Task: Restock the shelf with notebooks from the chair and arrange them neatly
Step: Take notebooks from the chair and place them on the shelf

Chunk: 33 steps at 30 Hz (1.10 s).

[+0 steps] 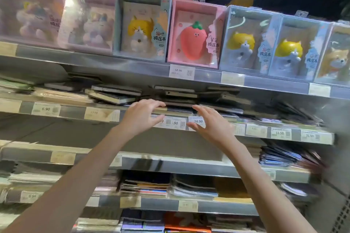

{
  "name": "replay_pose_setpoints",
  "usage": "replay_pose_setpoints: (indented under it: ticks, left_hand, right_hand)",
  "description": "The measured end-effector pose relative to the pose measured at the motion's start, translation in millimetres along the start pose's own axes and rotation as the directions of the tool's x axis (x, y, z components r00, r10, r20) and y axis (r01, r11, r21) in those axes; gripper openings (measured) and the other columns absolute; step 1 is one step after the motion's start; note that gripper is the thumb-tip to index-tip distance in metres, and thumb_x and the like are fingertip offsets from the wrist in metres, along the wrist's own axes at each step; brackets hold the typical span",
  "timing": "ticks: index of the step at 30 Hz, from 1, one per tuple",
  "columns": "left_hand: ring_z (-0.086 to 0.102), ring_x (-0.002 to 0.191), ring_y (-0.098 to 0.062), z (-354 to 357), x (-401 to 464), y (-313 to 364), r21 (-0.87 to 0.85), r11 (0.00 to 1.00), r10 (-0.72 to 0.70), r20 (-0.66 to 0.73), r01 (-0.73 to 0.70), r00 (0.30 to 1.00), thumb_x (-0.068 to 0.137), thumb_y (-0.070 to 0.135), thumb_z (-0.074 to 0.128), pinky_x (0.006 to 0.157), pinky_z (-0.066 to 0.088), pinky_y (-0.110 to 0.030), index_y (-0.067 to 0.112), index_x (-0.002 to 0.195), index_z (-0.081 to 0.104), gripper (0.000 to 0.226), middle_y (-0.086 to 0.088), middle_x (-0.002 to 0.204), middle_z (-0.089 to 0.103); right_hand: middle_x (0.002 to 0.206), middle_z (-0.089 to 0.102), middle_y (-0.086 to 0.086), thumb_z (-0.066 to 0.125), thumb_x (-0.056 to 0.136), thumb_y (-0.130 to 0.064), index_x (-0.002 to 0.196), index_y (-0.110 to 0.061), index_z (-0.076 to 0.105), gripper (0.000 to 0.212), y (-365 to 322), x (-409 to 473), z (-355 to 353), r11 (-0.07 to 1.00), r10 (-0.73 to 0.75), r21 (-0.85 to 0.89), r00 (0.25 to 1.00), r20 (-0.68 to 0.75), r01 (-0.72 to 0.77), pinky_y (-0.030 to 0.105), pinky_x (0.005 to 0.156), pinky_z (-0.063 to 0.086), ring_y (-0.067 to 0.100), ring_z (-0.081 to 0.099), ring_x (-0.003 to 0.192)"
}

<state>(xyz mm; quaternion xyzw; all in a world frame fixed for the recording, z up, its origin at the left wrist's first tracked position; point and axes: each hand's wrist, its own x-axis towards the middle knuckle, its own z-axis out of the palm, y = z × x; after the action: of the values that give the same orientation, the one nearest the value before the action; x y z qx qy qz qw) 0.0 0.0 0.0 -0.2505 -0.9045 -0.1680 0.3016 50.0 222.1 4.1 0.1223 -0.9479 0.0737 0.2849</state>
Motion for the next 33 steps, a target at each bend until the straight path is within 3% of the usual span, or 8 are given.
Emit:
replay_pose_setpoints:
  ticks: [4,8,11,17,23,29,31,33]
  left_hand:
    - [0.046,0.12,-0.014,3,13,-16,0.017,0.997,-0.077,-0.098,0.079,0.992,0.087,0.037,0.056,0.102,0.037,-0.039,0.029,0.125,0.053,0.038,0.009,0.128,0.055]
    - [0.046,0.121,-0.015,2,20,-45,0.096,0.989,-0.102,-0.121,0.114,0.987,0.085,0.038,0.06,0.103,0.034,-0.038,0.029,0.124,0.054,0.041,0.008,0.128,0.055]
    - [0.046,0.121,-0.017,-1,26,-63,0.121,0.984,-0.118,-0.119,0.132,0.986,0.083,0.038,0.062,0.102,0.035,-0.039,0.029,0.124,0.054,0.043,0.006,0.127,0.056]
    - [0.051,0.113,-0.026,-7,46,-85,0.208,0.95,-0.224,-0.071,0.234,0.972,0.089,0.041,0.054,0.097,0.036,-0.038,0.017,0.128,0.051,0.046,-0.006,0.118,0.059]
    - [0.052,0.111,-0.027,-7,64,-99,0.281,0.892,-0.366,-0.006,0.353,0.93,0.087,0.049,0.052,0.095,0.031,-0.037,0.019,0.116,0.058,0.041,-0.008,0.115,0.062]
    - [0.052,0.107,-0.027,-5,62,-98,0.259,0.906,-0.325,-0.083,0.335,0.942,0.084,0.049,0.057,0.093,0.031,-0.039,0.022,0.108,0.064,0.037,-0.007,0.104,0.066]
    - [0.051,0.107,-0.026,-8,61,-96,0.262,0.91,-0.301,-0.108,0.32,0.947,0.083,0.052,0.056,0.092,0.031,-0.039,0.022,0.109,0.064,0.04,-0.007,0.101,0.066]
    - [0.052,0.105,-0.025,-8,59,-96,0.302,0.912,-0.243,-0.145,0.277,0.959,0.084,0.052,0.053,0.089,0.032,-0.038,0.022,0.112,0.062,0.042,-0.006,0.101,0.065]
  right_hand:
    - [0.149,0.034,-0.004,0.047,0.088,-0.054,0.143,-0.025,0.03,0.065,-2,32,10,0.996,-0.085,0.039,0.996,-0.029,0.086,0.032,0.113,0.02,0.013,0.026,0.138]
    - [0.148,0.034,-0.002,0.049,0.09,-0.049,0.143,-0.023,0.031,0.062,-4,65,23,0.987,-0.119,0.104,0.991,-0.063,0.125,0.032,0.112,0.022,0.014,0.026,0.138]
    - [0.145,0.038,0.0,0.049,0.09,-0.048,0.142,-0.019,0.031,0.062,-5,88,34,0.988,-0.149,0.033,0.986,-0.079,0.152,0.034,0.112,0.023,0.016,0.031,0.135]
    - [0.126,0.057,0.005,0.053,0.089,-0.046,0.133,-0.017,0.043,0.054,-4,126,53,0.992,-0.126,0.013,0.981,-0.15,0.129,0.038,0.095,0.042,0.022,0.054,0.115]
    - [0.14,0.045,0.002,0.055,0.088,-0.047,0.135,-0.023,0.041,0.055,1,161,58,0.993,-0.107,-0.062,0.991,-0.085,0.102,0.04,0.107,0.032,0.025,0.038,0.129]
    - [0.133,0.052,0.0,0.046,0.091,-0.05,0.132,-0.038,0.044,0.044,0,173,60,0.995,-0.027,-0.093,0.999,0.02,0.029,0.039,0.092,0.047,0.028,0.05,0.118]
    - [0.131,0.055,0.001,0.047,0.091,-0.047,0.131,-0.037,0.046,0.041,3,172,61,0.995,-0.058,-0.083,0.998,-0.03,0.056,0.041,0.092,0.047,0.028,0.051,0.117]
    - [0.126,0.059,0.002,0.051,0.091,-0.04,0.127,-0.03,0.053,0.038,5,166,61,0.991,-0.128,-0.049,0.976,-0.177,0.122,0.041,0.089,0.049,0.027,0.054,0.115]
